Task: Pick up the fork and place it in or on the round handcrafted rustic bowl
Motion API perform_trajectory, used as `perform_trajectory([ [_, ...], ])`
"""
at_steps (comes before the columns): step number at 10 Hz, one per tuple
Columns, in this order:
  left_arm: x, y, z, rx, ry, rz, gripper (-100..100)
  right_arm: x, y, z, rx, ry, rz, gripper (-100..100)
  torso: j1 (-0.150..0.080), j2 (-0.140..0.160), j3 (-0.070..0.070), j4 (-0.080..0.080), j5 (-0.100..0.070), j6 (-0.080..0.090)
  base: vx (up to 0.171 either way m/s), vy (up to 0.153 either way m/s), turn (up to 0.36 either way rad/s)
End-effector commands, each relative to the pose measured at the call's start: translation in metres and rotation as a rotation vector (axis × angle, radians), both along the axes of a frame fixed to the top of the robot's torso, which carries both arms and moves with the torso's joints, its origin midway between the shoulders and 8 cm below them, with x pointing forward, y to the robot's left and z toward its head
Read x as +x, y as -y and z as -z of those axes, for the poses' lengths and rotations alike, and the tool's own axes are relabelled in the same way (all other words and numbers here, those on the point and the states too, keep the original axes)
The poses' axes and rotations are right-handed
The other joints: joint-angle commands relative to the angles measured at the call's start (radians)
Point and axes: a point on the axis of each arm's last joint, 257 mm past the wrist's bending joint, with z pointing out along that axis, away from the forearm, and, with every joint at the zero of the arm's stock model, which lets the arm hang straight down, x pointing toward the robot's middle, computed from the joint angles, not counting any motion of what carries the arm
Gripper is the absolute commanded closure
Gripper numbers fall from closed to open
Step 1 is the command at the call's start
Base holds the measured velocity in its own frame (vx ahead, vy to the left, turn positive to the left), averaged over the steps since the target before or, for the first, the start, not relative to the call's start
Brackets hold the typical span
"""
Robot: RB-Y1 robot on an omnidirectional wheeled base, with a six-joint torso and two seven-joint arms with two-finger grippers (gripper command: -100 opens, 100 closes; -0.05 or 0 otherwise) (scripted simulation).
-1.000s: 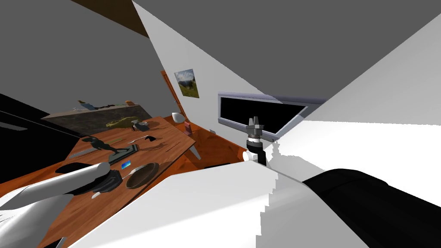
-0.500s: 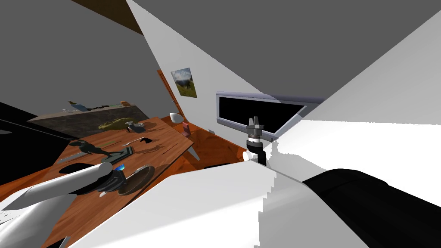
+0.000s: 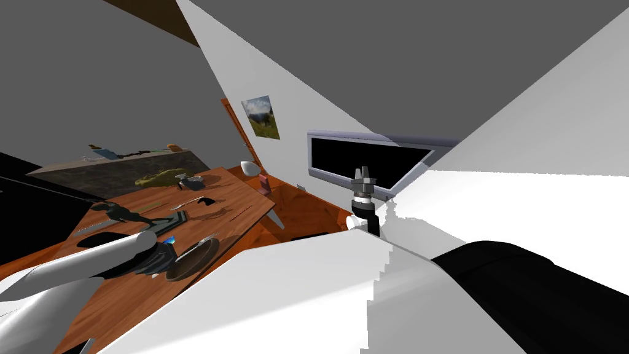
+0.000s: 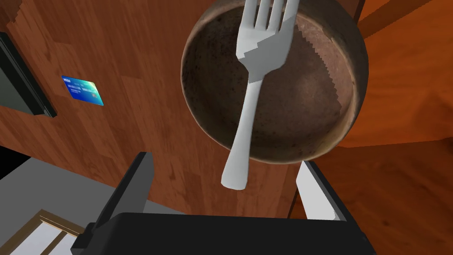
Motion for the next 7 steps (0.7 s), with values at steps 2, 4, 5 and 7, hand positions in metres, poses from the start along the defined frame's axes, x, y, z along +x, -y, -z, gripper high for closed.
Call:
perform_trajectory([
  [2,-0.004,-0.006,-0.018,-0.003,-0.002,-0.027,-100,0.0,0.0,0.0,0.0,0.0,0.0,0,0.0,0.002,0.001,0.0,0.0,0.0,-0.072,0.002,-0.117],
  [4,-0.005,-0.009,-0.029,-0.004,-0.002,-0.041,-100,0.0,0.0,0.0,0.0,0.0,0.0,0,-0.001,0.002,0.001,0.001,0.0,-0.001,-0.052,-0.008,-0.061],
  [5,-0.007,-0.012,-0.04,-0.004,-0.002,-0.055,-100,0.0,0.0,0.0,0.0,0.0,0.0,0,-0.001,0.001,0.001,0.0,0.0,-0.001,-0.053,-0.01,-0.109],
  [7,-0.007,-0.012,-0.042,-0.003,-0.001,-0.056,-100,0.0,0.0,0.0,0.0,0.0,0.0,0,0.0,0.002,0.001,0.0,0.0,0.0,-0.043,0.001,-0.07],
])
